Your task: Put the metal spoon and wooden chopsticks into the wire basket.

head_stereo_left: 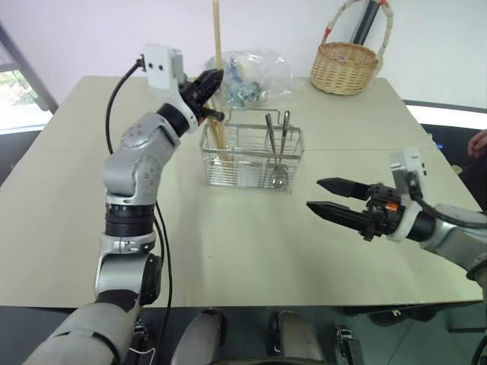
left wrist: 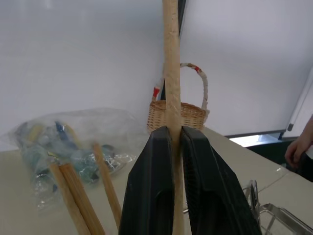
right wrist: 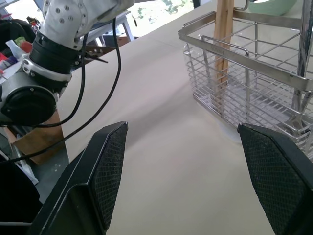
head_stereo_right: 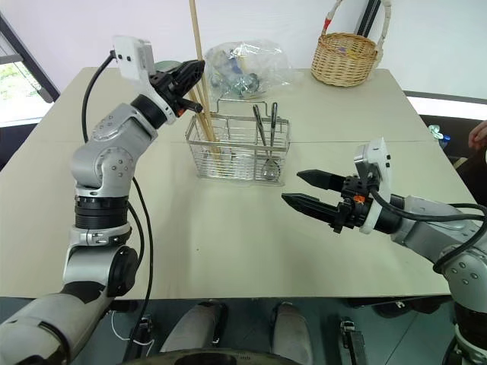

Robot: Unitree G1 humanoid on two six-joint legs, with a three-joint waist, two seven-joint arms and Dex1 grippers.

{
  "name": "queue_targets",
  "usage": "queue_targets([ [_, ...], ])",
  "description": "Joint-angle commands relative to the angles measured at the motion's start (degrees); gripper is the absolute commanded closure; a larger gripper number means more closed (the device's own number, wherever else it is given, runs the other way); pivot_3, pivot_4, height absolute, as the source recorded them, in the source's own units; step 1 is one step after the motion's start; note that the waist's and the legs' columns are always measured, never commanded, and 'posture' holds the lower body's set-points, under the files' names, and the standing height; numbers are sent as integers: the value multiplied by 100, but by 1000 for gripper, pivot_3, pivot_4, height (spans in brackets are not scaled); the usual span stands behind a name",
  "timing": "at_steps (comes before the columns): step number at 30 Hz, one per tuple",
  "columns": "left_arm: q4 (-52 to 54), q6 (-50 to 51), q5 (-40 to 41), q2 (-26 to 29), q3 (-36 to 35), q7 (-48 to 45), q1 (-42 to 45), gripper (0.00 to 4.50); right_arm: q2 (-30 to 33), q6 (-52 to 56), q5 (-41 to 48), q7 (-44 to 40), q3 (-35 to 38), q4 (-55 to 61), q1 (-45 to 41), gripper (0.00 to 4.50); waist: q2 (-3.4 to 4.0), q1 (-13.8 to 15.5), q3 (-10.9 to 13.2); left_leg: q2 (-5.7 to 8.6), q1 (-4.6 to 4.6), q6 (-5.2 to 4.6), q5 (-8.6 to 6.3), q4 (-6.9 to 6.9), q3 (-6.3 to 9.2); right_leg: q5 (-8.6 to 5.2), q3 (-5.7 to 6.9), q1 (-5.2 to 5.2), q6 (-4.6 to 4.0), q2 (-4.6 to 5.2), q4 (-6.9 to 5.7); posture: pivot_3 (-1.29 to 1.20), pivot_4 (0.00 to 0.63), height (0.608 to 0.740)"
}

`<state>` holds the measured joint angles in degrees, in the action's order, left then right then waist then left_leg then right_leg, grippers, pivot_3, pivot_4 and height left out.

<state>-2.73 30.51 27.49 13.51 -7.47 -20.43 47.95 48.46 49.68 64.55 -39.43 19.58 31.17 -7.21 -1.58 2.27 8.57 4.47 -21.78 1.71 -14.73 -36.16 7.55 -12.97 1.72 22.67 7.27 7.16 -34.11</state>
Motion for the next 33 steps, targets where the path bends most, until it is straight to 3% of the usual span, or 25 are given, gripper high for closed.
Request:
queue_targets([
  [1,214,-126,2,-45,22,-52,-2,2330,72,-74,145,-11,219,98,-114,780,0,0,0,0,0,0,0,0,1,0,0,0,0,0,0,0,150,693],
  [5,294,-107,48,-113,-58,-7,-50,306,105,-69,153,-49,212,58,-155,780,0,0,0,-1,-1,0,0,0,1,0,0,0,0,-1,0,0,150,693],
  [6,310,-96,70,-124,-95,12,-59,57,109,-70,148,-57,199,42,-176,780,0,0,0,-1,-1,0,0,0,1,0,0,0,0,-1,0,0,150,693],
  [13,344,180,216,125,-409,122,32,57,-21,-193,-88,-135,-85,-92,-523,780,0,-12,0,-5,1,0,0,2,1,0,0,1,0,-5,0,0,150,693],
  [19,720,564,298,925,-561,-89,91,57,-10,-323,-343,-440,-263,-367,-769,780,1,-12,1,-6,1,0,0,3,0,0,0,3,0,-7,-1,0,150,693],
  [23,989,1095,626,2501,-1043,-1048,-15,57,7,-381,-467,-682,-407,-584,-1046,780,7,-75,8,-10,-1,0,0,8,-3,-1,-3,11,-1,-12,-2,0,150,693],
  [27,1444,1131,879,4056,-1474,-2435,-846,57,26,-450,-603,-940,-486,-722,-1190,780,15,-199,9,-18,4,1,-1,26,-1,-5,-5,16,-9,-18,-3,0,150,693],
  [33,1605,1156,946,5184,-2552,-3338,-2040,57,-31,-534,-740,-1196,-589,-865,-1400,780,23,-152,17,-21,10,1,-2,25,4,-20,-3,7,-34,-16,0,0,150,693],
])
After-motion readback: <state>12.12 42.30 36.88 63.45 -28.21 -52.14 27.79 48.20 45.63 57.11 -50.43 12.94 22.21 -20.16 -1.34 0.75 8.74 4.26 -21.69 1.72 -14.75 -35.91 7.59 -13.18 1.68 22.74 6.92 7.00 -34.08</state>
